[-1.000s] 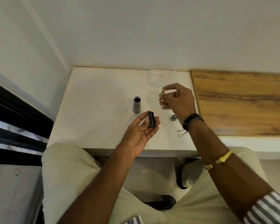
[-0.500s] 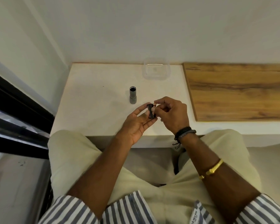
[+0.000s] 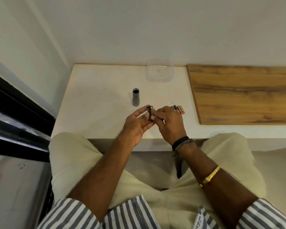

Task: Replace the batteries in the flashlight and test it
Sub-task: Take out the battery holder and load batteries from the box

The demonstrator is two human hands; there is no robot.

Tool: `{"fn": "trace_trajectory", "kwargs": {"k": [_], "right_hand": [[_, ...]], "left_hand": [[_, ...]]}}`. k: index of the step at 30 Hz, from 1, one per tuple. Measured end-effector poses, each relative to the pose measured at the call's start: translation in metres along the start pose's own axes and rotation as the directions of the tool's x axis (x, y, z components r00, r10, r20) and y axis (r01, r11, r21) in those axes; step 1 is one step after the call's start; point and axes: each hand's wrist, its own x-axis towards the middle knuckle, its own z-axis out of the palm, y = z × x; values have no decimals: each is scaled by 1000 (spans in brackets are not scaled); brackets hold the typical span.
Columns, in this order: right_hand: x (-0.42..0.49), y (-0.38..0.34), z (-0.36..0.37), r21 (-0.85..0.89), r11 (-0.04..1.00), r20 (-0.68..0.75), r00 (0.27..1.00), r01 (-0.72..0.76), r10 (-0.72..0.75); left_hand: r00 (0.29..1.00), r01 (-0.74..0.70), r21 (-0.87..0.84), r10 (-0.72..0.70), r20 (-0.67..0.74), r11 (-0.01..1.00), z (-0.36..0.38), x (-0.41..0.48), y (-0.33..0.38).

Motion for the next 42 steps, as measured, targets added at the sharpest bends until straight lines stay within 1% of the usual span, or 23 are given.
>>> {"fn": "trace_trajectory", "kwargs": {"k": [2,3,5,7,8,10,12,16,19,21,23,24,25,26,27,28,29,30,31,32,34,38,42], "right_hand": [[1,4,1,19,999,2,999,-49,49],[1,5,1,55,994,-6,996,-94,95],[0,7,2,182,962,-19,977,-205,212],[0,8,1,299,912,27,958,-280,285],[0,10,1,323,900,63,956,-292,288],[1,13,2,308,908,122,959,-283,257],[2,14,3,281,919,134,960,-275,246],[2,15,6,253,931,88,965,-263,249],[2,18,9,305,915,31,963,-265,269],[2,19,10,381,878,13,951,-291,309],[4,20,11,470,818,18,930,-332,368],[5,21,11,521,777,29,917,-354,398],[6,22,11,572,732,45,905,-371,423],[6,22,10,619,687,65,896,-382,439],[7,23,10,661,642,87,889,-389,450],[8,23,10,695,599,108,882,-396,458],[9,23,11,722,562,128,876,-404,466],[10,23,11,741,531,142,868,-412,475],[14,27,11,753,508,150,861,-418,486],[17,30,11,759,495,154,855,-423,495],[16,31,11,762,484,158,849,-429,504],[14,32,11,766,470,162,840,-437,517],[15,33,8,764,477,169,848,-435,503]], "left_hand": [[1000,6,18,-6,1,1000,0,0,1],[1000,9,26,-9,4,1000,0,0,1],[1000,17,38,-17,13,999,0,0,2],[999,29,44,-30,18,999,-1,0,2],[999,37,46,-38,20,998,-1,0,2],[998,60,59,-61,19,996,-3,1,2],[997,78,82,-80,15,994,-3,2,2],[998,62,110,-62,-2,992,-1,2,2],[998,57,91,-58,11,994,1,2,4],[999,19,140,-13,-44,990,3,3,6],[975,-56,237,104,-196,970,5,8,7],[939,-97,294,185,-289,951,4,12,8],[883,-136,377,284,-373,916,3,16,10],[811,-156,489,394,-432,858,0,20,14],[744,-150,602,491,-454,784,-3,24,18],[698,-138,689,563,-442,712,-5,29,23],[682,-132,748,607,-407,650,-8,33,28],[696,-133,787,622,-359,602,-9,38,32],[727,-134,814,614,-307,566,-8,46,36],[758,-132,832,595,-266,540,-6,53,38],[788,-135,850,575,-220,510,-6,60,42],[785,-137,887,595,-174,440,-8,63,41],[777,-202,894,621,-102,399,-8,53,35]]}}
